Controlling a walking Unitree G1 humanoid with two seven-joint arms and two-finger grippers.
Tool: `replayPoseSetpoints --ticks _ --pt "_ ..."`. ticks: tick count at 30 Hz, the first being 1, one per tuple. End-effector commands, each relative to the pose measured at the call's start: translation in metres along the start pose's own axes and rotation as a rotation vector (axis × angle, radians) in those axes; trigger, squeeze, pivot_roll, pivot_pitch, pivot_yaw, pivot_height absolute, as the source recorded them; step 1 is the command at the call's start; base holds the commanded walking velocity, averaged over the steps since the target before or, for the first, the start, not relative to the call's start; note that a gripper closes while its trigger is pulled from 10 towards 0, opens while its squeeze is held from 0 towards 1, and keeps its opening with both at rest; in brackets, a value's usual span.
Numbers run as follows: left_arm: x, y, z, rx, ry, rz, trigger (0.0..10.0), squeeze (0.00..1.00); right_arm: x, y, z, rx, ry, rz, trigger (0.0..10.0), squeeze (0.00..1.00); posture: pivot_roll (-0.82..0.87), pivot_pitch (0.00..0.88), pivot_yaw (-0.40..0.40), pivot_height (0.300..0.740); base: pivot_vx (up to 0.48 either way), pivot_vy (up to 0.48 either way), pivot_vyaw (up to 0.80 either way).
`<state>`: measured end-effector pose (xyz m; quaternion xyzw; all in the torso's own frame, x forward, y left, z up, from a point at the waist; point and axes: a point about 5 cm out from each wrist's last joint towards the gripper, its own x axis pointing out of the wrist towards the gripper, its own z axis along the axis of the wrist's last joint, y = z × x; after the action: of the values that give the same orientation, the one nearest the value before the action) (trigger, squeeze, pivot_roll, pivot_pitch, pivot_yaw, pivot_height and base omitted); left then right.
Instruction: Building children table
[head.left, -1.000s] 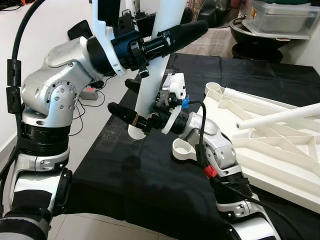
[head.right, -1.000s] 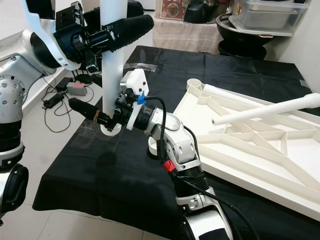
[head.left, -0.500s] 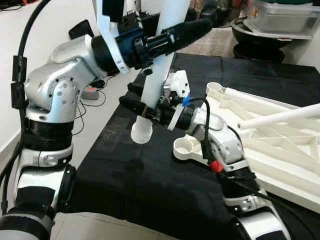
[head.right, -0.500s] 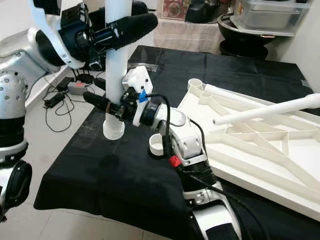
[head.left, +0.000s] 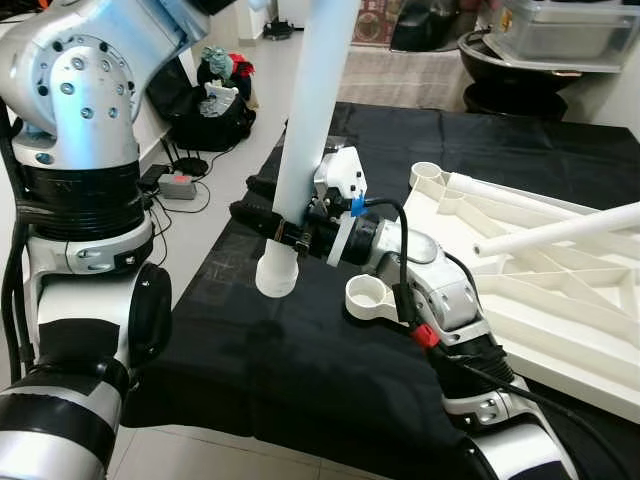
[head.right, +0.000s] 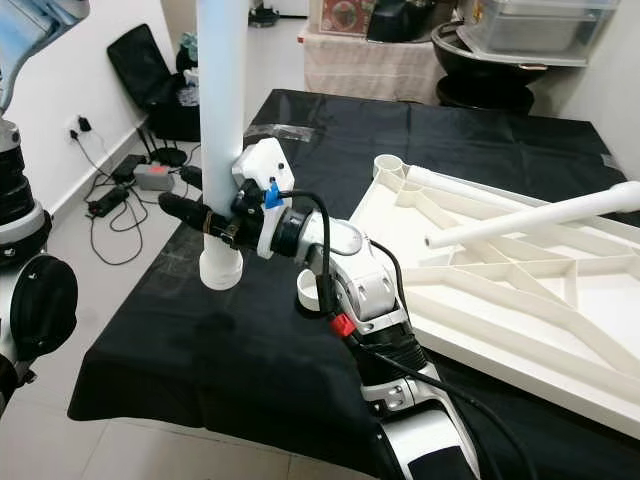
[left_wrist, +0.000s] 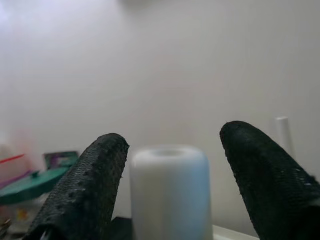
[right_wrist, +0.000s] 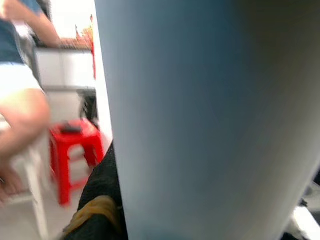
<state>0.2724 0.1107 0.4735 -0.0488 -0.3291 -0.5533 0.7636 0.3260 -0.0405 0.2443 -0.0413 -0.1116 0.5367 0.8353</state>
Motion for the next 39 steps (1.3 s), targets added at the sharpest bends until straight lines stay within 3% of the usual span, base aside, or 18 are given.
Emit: replayPoseSetpoints --ticks 1,3,7,12,15,18,23,24,25,26,27,28,29,30,31,32,35,39 --pt "-0.014 0.004 0.002 -0.019 0.01 0.043 10.0 1.0 -0.001 -0.006 -0.001 -0.024 0.03 -0.027 0.0 0.0 -0.03 0.055 0.002 0.74 0.0 0.0 0.0" --pt "-0.065 0.003 -0.003 -0.029 0.063 0.132 10.0 1.0 -0.016 -0.03 -0.003 -0.051 0.081 -0.134 0.0 0.0 -0.01 0.088 -0.007 0.74 0.0 0.0 0.0" --pt "-0.078 -0.002 -0.004 -0.03 0.077 0.152 10.0 1.0 -0.02 -0.037 -0.003 -0.06 0.097 -0.167 0.0 0.0 0.0 0.095 -0.011 0.74 0.0 0.0 0.0" --pt "-0.14 -0.024 0.006 -0.03 0.029 0.327 10.0 1.0 -0.035 -0.072 -0.004 -0.087 0.16 -0.355 0.0 0.0 0.02 0.123 -0.027 0.74 0.0 0.0 0.0" --pt "-0.148 -0.027 0.009 -0.04 0.013 0.353 10.0 1.0 -0.038 -0.076 -0.003 -0.088 0.159 -0.384 0.0 0.0 0.03 0.134 -0.03 0.74 0.0 0.0 0.0" --pt "-0.175 -0.041 -0.018 -0.123 0.108 0.404 10.0 1.0 -0.046 -0.091 0.006 -0.099 0.141 -0.473 0.0 0.0 0.03 0.155 -0.034 0.74 0.0 0.0 0.0" --pt "-0.185 -0.055 -0.054 -0.225 0.204 0.429 10.0 1.0 -0.05 -0.1 0.013 -0.117 0.135 -0.505 0.0 0.0 0.03 0.169 -0.036 0.74 0.0 0.0 0.0" --pt "-0.188 -0.073 -0.087 -0.295 0.32 0.438 10.0 1.0 -0.051 -0.104 0.02 -0.127 0.117 -0.499 0.0 0.0 0.03 0.184 -0.036 0.74 0.0 0.0 0.0" --pt "-0.188 -0.073 -0.087 -0.295 0.32 0.438 10.0 1.0 -0.051 -0.104 0.02 -0.127 0.117 -0.499 0.0 0.0 0.03 0.184 -0.036 0.74 0.0 0.0 0.0" --pt "-0.193 -0.1 -0.124 -0.36 0.492 0.433 10.0 1.0 -0.051 -0.105 0.032 -0.13 0.068 -0.429 0.0 0.0 0.03 0.213 -0.037 0.74 0.0 0.0 0.0" --pt "-0.193 -0.1 -0.124 -0.36 0.492 0.433 10.0 1.0 -0.051 -0.105 0.032 -0.13 0.068 -0.429 0.0 0.0 0.03 0.213 -0.037 0.74 0.0 0.0 0.0" --pt "-0.198 -0.127 -0.148 -0.41 0.609 0.42 10.0 0.39 -0.052 -0.105 0.042 -0.122 0.021 -0.364 0.0 0.0 0.03 0.213 -0.037 0.74 0.0 0.0 0.0" --pt "-0.198 -0.127 -0.148 -0.41 0.609 0.42 10.0 0.39 -0.052 -0.105 0.042 -0.122 0.021 -0.364 0.0 0.0 0.03 0.213 -0.037 0.74 0.0 0.0 0.0" --pt "-0.2 -0.15 -0.161 -0.452 0.696 0.419 10.0 0.0 -0.053 -0.104 0.049 -0.114 -0.011 -0.272 4.8 0.0 0.03 0.23 -0.036 0.74 0.0 0.0 0.0" --pt "-0.2 -0.15 -0.161 -0.452 0.696 0.419 10.0 0.0 -0.053 -0.104 0.049 -0.114 -0.011 -0.272 4.8 0.0 0.03 0.23 -0.036 0.74 0.0 0.0 0.0" --pt "-0.202 -0.166 -0.17 -0.459 0.772 0.424 10.0 0.0 -0.055 -0.099 0.053 -0.122 -0.012 -0.158 10.0 0.0 0.03 0.252 -0.036 0.74 0.0 0.0 0.0" --pt "-0.201 -0.184 -0.178 -0.35 0.862 0.427 10.0 0.0 -0.061 -0.085 0.052 -0.106 0.025 0.139 10.0 0.0 0.02 0.3 -0.036 0.74 0.0 0.0 0.0" --pt "-0.196 -0.177 -0.169 -0.301 0.8 0.462 10.0 0.0 -0.064 -0.085 0.051 -0.074 0.035 0.219 10.0 0.0 0.03 0.334 -0.035 0.74 0.0 0.0 0.0"
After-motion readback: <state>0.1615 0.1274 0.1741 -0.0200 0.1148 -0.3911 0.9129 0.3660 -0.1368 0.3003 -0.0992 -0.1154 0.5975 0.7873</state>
